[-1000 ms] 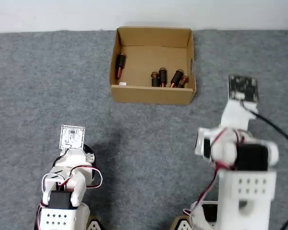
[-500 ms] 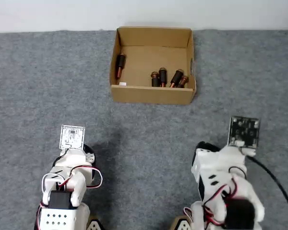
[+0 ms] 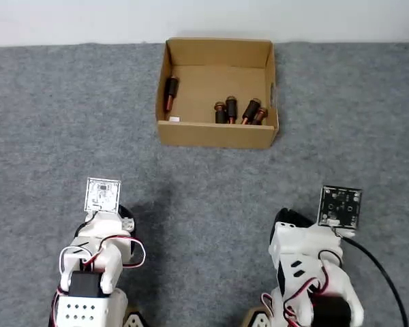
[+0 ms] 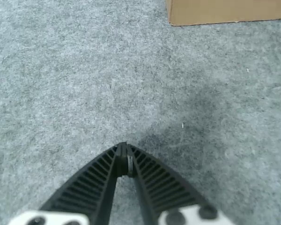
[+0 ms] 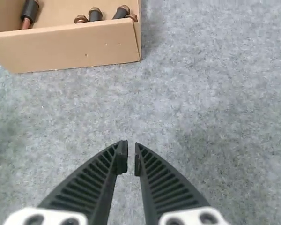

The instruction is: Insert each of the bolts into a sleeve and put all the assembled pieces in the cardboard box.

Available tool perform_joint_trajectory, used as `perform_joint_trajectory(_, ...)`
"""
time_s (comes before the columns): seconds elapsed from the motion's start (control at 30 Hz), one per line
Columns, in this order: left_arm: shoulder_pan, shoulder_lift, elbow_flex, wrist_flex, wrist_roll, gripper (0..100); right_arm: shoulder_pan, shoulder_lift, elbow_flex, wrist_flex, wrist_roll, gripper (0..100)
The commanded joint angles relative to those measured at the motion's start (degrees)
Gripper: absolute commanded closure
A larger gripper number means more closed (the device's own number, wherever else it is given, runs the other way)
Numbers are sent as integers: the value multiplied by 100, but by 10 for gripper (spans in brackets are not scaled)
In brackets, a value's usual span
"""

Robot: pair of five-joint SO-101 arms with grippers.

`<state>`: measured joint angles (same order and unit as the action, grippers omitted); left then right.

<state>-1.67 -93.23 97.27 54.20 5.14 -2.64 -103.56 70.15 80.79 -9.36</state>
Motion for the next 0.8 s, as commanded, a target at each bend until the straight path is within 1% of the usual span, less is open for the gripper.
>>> perform_joint_trajectory(0.0,-18,-44,-40,70,-26,993,66,-4,149,-303,-9,990)
perform_joint_trajectory(0.23,-18,-44,-40,70,-26,993,66,-40,1284,-1270,-9,990)
perform_joint_trajectory(0.4,-18,-44,-40,70,-26,993,40,-40,2075,-1657,-9,990)
perform_joint_trajectory(0.53,-18,-44,-40,70,-26,993,40,-40,2567,-1719,-9,990)
perform_joint_trajectory(0.63,-18,-44,-40,70,-26,993,66,-31,2629,-1666,-9,990)
perform_joint_trajectory(0.77,-18,-44,-40,70,-26,993,66,-22,2629,-1305,-9,990)
